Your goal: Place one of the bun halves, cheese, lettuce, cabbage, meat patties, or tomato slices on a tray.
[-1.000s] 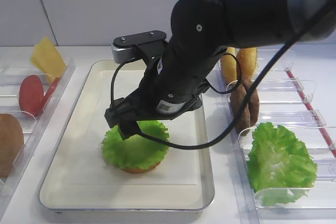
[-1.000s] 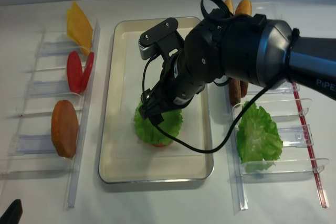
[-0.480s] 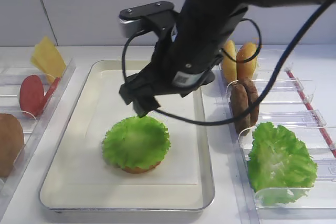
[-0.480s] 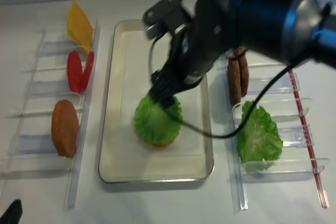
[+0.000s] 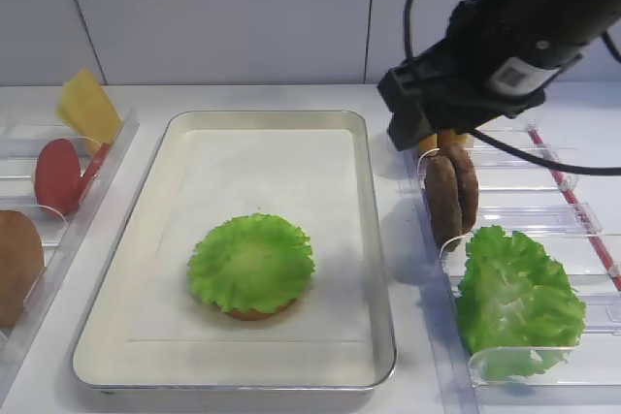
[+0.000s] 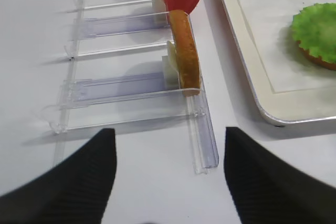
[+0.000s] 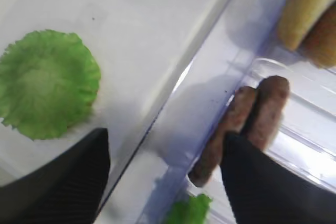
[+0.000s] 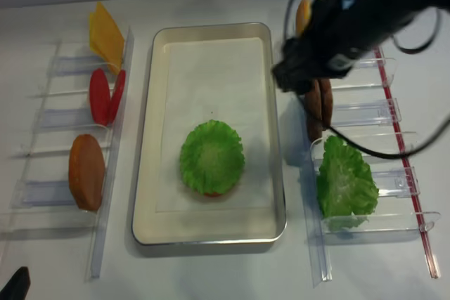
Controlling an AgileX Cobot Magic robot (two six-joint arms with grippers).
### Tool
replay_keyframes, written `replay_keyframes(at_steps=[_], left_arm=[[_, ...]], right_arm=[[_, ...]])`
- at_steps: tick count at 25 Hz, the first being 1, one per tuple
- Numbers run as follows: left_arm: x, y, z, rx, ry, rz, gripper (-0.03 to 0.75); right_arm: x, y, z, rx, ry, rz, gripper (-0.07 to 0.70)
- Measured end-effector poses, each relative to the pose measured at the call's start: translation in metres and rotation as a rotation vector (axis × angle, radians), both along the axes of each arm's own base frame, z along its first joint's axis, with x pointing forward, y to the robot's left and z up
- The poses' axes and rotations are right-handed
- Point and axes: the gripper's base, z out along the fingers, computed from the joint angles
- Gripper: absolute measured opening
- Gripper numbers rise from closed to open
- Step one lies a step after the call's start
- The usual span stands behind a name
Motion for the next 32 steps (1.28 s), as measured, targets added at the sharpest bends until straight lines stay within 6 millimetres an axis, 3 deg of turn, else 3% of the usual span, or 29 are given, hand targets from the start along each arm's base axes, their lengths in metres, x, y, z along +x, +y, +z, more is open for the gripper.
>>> replay_keyframes(at_steps=[8, 13, 23, 32], left_arm=[[0.000, 0.000, 0.000, 0.000, 0.000, 0.000, 0.405], [0.000, 0.000, 0.000, 0.000, 0.000, 0.000, 0.405], [0.000, 0.000, 0.000, 0.000, 0.000, 0.000, 0.405], [0.000, 0.000, 0.000, 0.000, -0.002, 0.000, 0.405]], right_arm=[[-0.029, -0.058, 0.017, -0.005, -0.068, -0.128, 0.474], [-0.056, -0.085, 0.014, -0.007, -0.097, -0.194, 0.473], [-0.112, -0.118, 0.004, -0.018, -0.145, -0.323, 0.473], [-0.162, -0.127, -0.009, -0.062, -0.150, -0.381, 0.473]])
